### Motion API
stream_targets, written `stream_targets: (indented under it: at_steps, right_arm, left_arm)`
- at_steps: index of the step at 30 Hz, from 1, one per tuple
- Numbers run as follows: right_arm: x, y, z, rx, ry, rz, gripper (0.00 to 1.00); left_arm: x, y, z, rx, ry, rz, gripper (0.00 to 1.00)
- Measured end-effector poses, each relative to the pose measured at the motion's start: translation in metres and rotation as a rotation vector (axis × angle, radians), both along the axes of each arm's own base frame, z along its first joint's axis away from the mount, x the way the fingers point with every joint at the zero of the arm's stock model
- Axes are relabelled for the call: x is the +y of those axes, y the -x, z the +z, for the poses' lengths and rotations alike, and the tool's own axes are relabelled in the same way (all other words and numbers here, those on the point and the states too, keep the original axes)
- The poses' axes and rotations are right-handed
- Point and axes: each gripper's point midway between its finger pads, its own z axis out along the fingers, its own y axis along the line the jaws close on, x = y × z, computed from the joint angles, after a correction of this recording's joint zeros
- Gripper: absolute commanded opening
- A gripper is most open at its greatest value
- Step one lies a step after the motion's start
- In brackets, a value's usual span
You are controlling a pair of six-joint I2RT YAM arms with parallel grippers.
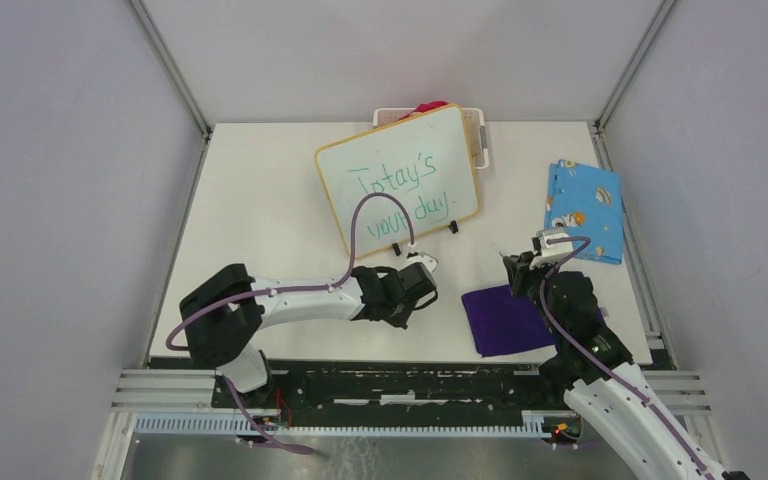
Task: Write a sentence on the whiteboard
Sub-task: Adjust the pen cap at the center of the board.
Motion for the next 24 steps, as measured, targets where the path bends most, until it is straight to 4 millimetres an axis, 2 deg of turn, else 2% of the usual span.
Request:
stream_targets:
  at_steps: [6, 18, 24]
  right_arm:
    - [0.000, 0.000, -0.001, 0.002, 0.001, 0.001, 0.00]
    - [0.000, 0.000, -0.001, 0.003, 0.001, 0.004, 0.00]
    - [0.001, 0.001, -0.001, 0.005, 0.001, 0.008, 0.00]
  left_arm:
    - [0.007, -0.007, 0.008, -0.034, -0.008, 0.088, 0.06]
    - [0.013, -0.004, 0.003, -0.019, -0.044, 0.086, 0.05]
    - [0.012, 0.004, 0.001, 0.008, -0.070, -0.063, 0.10]
